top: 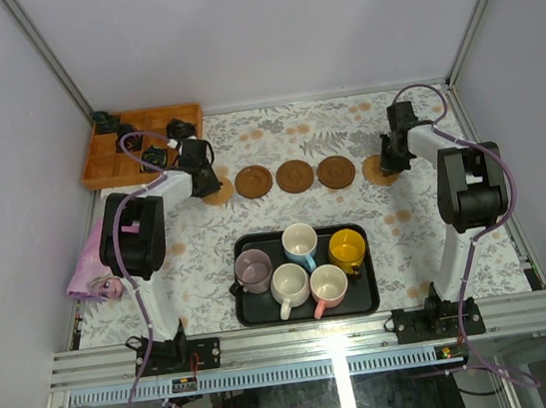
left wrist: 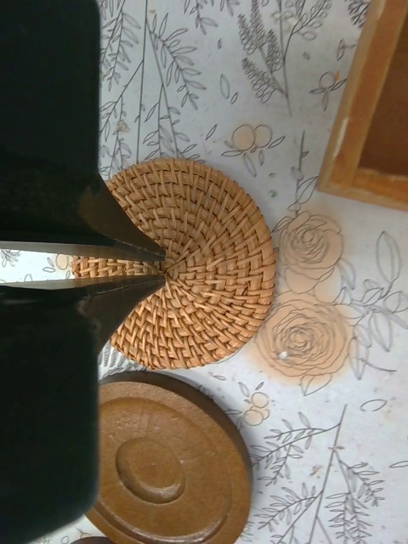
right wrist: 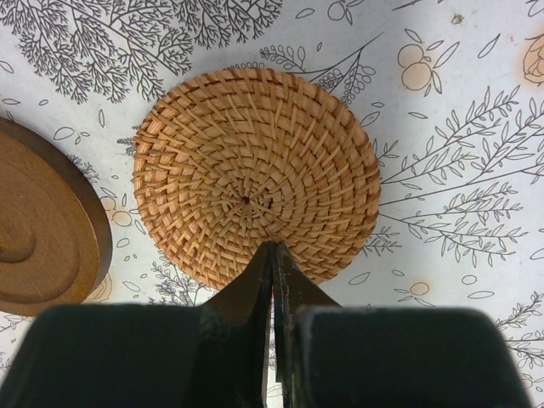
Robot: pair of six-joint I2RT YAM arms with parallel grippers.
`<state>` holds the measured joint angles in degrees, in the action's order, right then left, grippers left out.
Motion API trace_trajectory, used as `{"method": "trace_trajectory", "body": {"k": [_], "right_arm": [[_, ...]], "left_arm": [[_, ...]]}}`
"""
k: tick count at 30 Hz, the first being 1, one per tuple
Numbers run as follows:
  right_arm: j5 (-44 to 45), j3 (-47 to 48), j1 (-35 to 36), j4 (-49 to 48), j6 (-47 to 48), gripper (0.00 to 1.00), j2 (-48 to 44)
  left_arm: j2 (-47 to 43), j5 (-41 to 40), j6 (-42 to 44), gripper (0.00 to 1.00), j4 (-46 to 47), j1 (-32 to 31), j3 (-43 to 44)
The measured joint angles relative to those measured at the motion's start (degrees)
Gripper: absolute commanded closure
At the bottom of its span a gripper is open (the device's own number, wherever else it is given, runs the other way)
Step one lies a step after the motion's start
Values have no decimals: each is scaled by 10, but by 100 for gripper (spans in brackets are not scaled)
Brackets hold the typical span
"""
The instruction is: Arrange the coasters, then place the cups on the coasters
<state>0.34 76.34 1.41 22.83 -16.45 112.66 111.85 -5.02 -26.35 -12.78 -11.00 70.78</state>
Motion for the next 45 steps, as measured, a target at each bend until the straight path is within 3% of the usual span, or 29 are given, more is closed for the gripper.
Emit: {"method": "trace_trajectory", "body": {"k": [45], "right_arm": [[-24, -3, -3, 15, -14, 100, -7]], "left_arm": [[-4, 38, 12, 89, 3, 21, 2]]}}
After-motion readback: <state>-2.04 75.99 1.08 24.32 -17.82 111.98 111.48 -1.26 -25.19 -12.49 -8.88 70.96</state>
